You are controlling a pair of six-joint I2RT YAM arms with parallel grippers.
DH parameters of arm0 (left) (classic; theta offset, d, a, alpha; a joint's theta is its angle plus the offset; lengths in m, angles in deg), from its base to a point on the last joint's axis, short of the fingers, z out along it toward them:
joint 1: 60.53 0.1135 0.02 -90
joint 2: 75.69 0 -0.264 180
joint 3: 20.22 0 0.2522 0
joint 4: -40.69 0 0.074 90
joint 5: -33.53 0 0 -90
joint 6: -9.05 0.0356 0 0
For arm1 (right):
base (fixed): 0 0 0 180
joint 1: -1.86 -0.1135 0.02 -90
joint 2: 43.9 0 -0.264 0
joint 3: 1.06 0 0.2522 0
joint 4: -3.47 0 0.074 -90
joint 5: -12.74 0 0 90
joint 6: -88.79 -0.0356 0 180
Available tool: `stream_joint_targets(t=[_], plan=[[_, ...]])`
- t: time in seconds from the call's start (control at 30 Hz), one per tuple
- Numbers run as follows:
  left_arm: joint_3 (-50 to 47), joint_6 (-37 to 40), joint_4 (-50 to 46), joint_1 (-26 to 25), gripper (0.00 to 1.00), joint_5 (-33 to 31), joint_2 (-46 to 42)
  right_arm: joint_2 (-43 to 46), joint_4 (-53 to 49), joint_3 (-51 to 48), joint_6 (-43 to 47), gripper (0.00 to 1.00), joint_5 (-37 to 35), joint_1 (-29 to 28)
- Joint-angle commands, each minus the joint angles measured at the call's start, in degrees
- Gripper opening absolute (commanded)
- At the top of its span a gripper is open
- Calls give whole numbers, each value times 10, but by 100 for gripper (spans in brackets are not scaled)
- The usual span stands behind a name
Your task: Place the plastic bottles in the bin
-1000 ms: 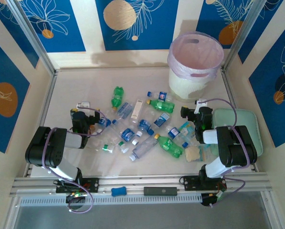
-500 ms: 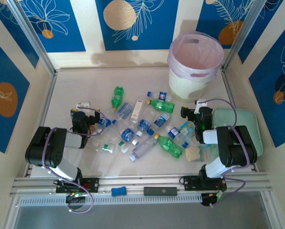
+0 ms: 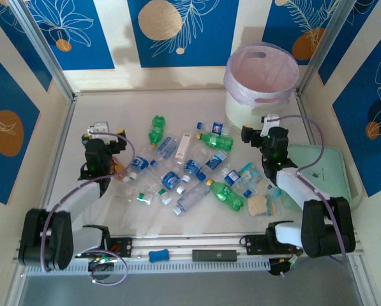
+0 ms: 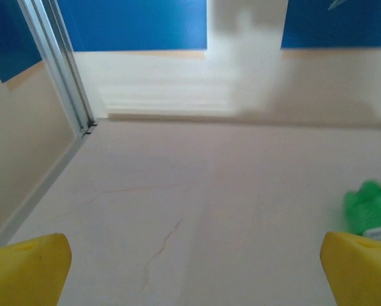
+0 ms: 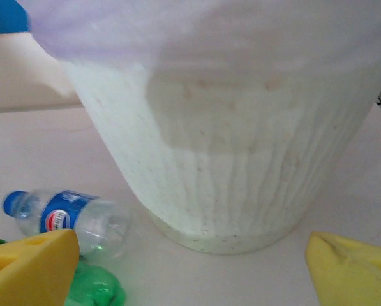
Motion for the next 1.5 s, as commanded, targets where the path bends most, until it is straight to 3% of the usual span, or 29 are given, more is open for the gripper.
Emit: stream_joint_targets(t=[0.0,0.17,0.43,0.57,0.83,0.97,1.47], plan=[[49,-97,-127,-6,100,68,-38,34,-173,54,-31,92,24,-35],[66,-196,-161,-38,100,184,-39,59,-399,135,-73,92,63,-110],[103,-217,-161,-174,100,150,18,63,-674,221,-113,78,153,-190],[117,-246,-132,-183,100,142,56,75,-735,220,-141,78,148,-258],[122,-284,-111,-183,100,146,91,44,-778,195,-231,79,47,-358],[116,-283,-124,-183,100,138,82,8,-759,181,-235,80,0,-393],[84,-283,-133,-183,100,106,46,-99,-692,151,-231,80,-52,-430]])
